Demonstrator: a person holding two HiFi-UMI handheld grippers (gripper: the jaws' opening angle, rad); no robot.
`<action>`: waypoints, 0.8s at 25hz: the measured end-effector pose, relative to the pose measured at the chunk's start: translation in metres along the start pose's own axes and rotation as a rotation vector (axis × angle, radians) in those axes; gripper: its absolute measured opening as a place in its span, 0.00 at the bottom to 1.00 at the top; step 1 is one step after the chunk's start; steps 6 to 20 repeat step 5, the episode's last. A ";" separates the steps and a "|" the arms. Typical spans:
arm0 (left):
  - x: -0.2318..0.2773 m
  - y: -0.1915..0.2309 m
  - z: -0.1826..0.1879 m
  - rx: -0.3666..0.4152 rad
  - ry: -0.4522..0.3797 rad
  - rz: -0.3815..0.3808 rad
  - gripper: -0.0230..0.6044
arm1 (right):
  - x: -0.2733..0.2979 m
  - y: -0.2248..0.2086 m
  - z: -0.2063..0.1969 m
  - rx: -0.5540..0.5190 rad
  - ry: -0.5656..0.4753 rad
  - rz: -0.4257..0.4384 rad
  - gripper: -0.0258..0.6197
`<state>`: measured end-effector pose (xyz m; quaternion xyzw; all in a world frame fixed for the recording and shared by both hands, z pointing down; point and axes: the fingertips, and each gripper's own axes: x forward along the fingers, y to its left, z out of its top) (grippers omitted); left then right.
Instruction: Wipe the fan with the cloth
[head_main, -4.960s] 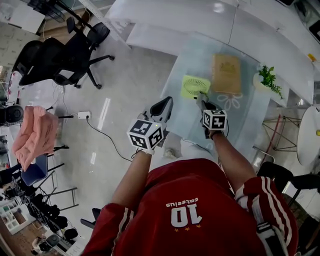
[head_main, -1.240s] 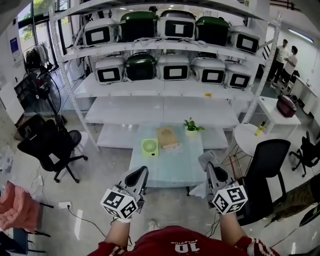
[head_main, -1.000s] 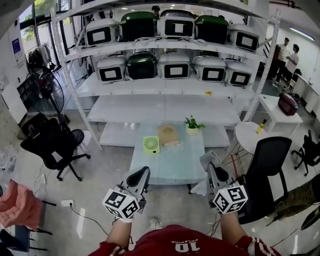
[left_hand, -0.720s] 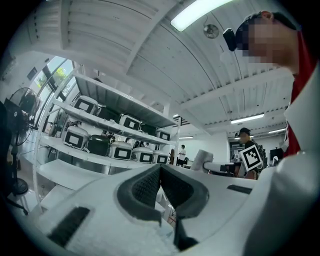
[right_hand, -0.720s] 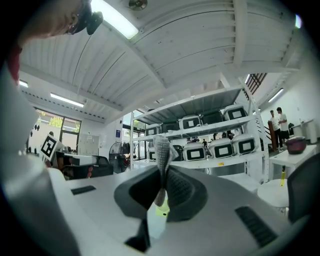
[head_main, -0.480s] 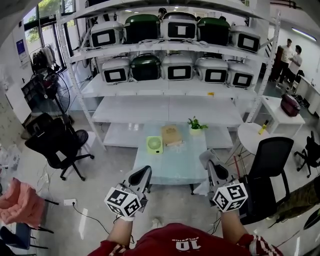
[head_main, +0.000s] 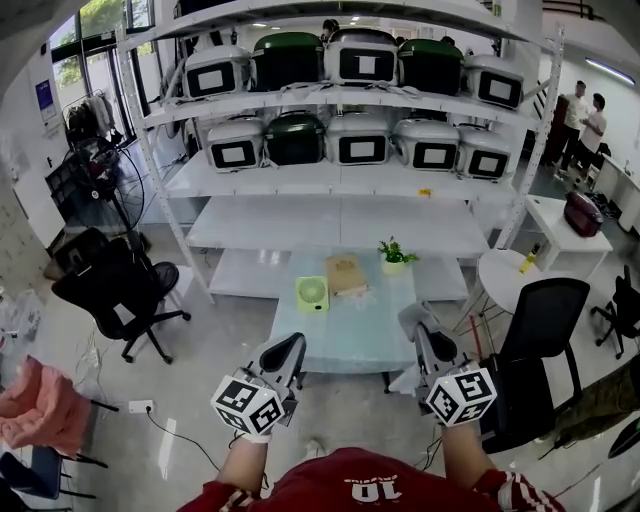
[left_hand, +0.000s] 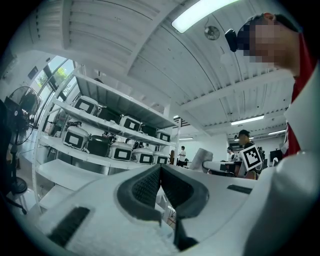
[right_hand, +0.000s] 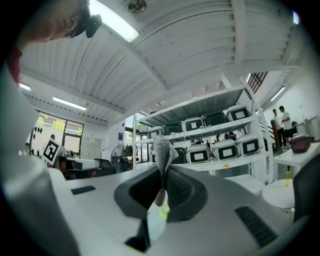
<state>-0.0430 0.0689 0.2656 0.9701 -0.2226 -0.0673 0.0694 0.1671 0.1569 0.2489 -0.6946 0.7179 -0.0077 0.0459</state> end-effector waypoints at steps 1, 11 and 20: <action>0.000 0.001 0.000 -0.001 0.001 0.001 0.04 | 0.001 0.000 -0.001 0.000 0.001 0.001 0.07; 0.002 0.004 -0.003 -0.010 0.002 0.002 0.04 | 0.005 0.001 -0.003 0.002 -0.001 0.006 0.07; 0.002 0.004 -0.003 -0.010 0.002 0.002 0.04 | 0.005 0.001 -0.003 0.002 -0.001 0.006 0.07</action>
